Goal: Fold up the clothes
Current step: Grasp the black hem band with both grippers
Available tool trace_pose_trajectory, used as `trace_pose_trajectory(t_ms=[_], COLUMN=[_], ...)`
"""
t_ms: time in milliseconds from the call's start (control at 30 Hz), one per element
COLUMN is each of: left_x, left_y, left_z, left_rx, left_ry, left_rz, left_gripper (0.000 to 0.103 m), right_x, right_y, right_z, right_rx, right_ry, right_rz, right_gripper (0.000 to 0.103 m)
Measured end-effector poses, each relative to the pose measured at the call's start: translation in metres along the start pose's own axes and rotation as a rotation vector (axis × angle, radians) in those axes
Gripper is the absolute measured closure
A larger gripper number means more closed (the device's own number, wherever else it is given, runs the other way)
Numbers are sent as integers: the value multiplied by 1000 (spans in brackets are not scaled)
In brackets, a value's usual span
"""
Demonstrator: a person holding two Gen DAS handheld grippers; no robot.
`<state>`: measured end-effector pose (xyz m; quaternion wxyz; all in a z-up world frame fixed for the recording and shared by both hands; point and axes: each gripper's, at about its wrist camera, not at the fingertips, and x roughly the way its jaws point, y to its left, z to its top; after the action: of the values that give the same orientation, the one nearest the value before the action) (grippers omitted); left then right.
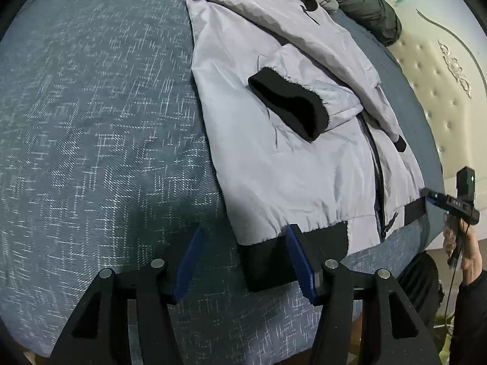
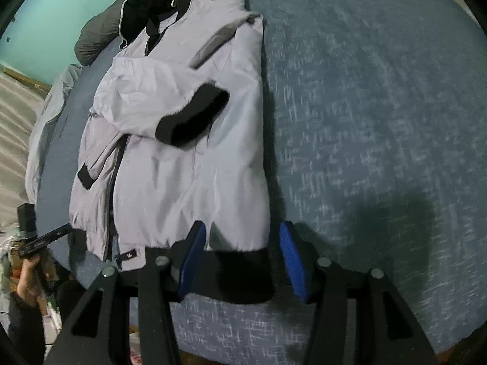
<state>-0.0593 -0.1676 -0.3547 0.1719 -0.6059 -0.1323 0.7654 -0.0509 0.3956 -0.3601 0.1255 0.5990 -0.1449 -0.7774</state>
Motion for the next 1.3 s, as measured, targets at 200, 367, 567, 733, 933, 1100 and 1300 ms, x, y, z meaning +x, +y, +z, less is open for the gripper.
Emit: trace_pose_trajectory(t_ms=[200,367,567,733,933,1100,1300], left_x=[2,1,-9,1,-1,-17,-55], left_y=[-4,-13,-11,-2,-8,-23,-35], left_z=[-1,-3,-6,-11,-10,-15,-17], left_rx=[5,45,22,-32,-21,58,120], left_ry=[-16,-8,-25,36,0,-30,-78], left_rz=[-13,-7,-49,-93,-107,-40,-51], left_gripper=[65,79,88,67,64,88,90], right_x=[11,9,3,8,17,6,-26], right_y=[8,8,11,7,8,19,31], right_z=[-7,-12,-15,-15,-15,-18,-21], right_rx=[-43,-52,-49,-22,-6,-58,-63], right_ry=[11,-10,-30,-13,0,-31,-82], right_rz=[13,35,57,61,67,57,128], right_gripper=[53,82,88,84,80,88,92])
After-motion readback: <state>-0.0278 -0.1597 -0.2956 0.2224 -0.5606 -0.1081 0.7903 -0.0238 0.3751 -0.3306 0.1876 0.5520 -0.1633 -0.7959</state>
